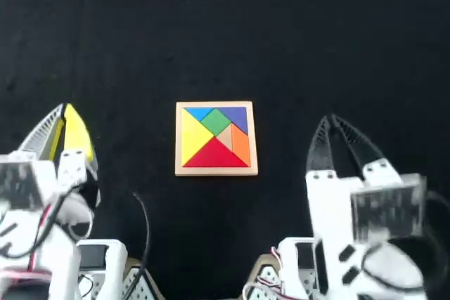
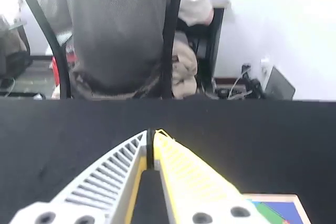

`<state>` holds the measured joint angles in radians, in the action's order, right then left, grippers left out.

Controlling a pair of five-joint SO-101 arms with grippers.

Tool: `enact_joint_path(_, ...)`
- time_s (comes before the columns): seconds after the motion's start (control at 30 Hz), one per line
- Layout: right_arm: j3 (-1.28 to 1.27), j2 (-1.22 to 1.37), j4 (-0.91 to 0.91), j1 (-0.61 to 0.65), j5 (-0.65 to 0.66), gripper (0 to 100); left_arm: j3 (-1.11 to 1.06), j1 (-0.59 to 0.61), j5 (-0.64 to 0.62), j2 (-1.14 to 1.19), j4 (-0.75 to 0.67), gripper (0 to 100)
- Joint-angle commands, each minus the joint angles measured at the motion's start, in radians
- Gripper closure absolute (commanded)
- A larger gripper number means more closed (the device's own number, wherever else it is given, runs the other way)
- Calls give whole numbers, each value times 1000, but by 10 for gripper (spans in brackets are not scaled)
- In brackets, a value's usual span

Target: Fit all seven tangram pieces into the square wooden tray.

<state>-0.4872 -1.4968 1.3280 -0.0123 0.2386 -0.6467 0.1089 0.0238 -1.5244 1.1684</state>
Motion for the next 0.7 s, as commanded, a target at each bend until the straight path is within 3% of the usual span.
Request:
enact_joint_path(0.0,-248,-108,-98,-20,-9,987,-180,16,6,-100,-41,971)
enact_joint_path(0.1,-446,-188,-178,-20,-8,987,-378,36,8,-169,-118,971)
enact_joint_path(0.27,-682,-266,-480,-54,-8,987,-694,94,8,-216,-569,971)
enact_joint_path(0.37,-763,-269,-644,-107,-15,987,-734,94,6,-193,-683,971)
enact_joint_path(0.47,-725,-297,-594,-153,-18,987,-613,93,-5,-190,-563,971)
enact_joint_path(0.6,-470,-392,-318,-164,-72,987,-252,82,-95,-261,-163,970)
enact_joint_path(0.67,-355,-380,-192,-163,-117,987,-197,35,-89,-287,-74,970)
